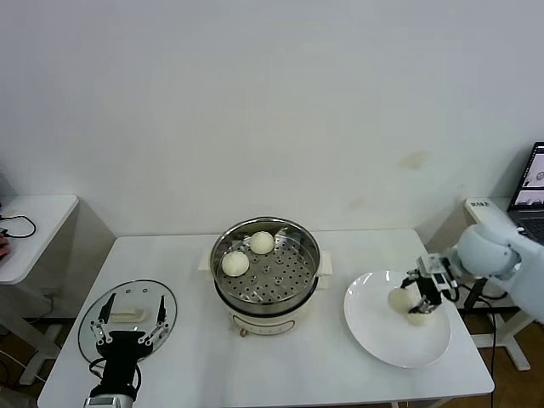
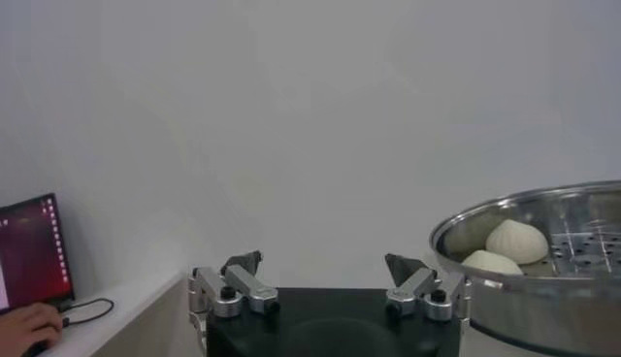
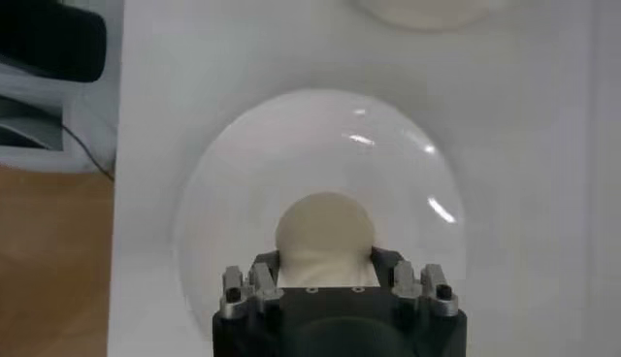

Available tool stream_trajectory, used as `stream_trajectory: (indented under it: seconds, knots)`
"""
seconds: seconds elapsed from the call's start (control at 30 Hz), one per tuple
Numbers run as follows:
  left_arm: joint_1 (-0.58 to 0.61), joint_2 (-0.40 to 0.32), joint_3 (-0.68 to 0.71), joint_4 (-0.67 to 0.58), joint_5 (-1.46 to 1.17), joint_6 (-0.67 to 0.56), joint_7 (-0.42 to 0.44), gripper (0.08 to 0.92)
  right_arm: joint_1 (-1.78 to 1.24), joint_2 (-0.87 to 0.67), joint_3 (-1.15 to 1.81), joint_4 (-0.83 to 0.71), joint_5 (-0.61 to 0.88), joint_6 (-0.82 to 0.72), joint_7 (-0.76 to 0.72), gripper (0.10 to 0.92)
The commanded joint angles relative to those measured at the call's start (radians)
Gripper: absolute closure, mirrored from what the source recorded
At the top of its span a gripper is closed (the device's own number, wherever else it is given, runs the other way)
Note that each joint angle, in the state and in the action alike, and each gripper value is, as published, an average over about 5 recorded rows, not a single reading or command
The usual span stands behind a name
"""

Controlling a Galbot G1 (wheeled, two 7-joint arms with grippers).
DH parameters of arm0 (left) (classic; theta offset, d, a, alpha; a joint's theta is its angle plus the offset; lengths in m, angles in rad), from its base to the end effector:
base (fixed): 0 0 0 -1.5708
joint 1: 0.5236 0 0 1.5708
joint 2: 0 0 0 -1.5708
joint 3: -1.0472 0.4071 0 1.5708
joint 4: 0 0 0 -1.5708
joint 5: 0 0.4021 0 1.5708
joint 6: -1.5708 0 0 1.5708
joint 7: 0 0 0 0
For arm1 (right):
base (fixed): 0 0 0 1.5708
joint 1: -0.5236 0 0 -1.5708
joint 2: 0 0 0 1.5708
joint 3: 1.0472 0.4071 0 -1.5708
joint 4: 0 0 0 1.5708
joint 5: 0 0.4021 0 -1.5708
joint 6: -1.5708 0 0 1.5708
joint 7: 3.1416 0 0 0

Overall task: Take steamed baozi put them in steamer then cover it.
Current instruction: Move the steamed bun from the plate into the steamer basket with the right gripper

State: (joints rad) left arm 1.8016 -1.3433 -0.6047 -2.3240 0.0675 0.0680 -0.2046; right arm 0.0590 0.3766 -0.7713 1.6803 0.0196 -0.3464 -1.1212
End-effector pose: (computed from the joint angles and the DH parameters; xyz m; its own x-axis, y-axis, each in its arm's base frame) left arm 0.1286 0.0529 -0.2901 -0.9929 -0.1183 0.0086 -0.1106 0.9499 0.2924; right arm 0.4879 -0.1963 -0.1227 -0.2306 -0.1608 0.9597 -0.9680 -0.0628 -0.2431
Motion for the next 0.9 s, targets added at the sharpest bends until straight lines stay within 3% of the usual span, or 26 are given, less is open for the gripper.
stream_trajectory:
  seconds: [0.03, 0.4, 0.7, 0.9]
  knots:
    - [-0.002, -0.001, -0.001, -0.001, 0.000, 0.002, 0.001, 0.177, 0.347, 0.066, -0.137, -0.022, 0.122, -0.006, -0.012, 0.423]
    - [-0.005, -0.012, -0.020, 0.003, -0.001, -0.001, -0.001, 0.177, 0.673, 0.389, -0.376, -0.087, 0.229, -0.032, 0.009, 0.416]
    - [-0.019, -0.020, -0.047, 0.001, 0.000, 0.002, 0.000, 0.177, 0.626, 0.597, -0.405, -0.129, 0.259, -0.012, 0.049, 0.414]
    - [-0.019, -0.026, -0.067, 0.002, 0.000, 0.000, -0.001, 0.177, 0.557, 0.718, -0.431, -0.166, 0.220, 0.079, 0.073, 0.414]
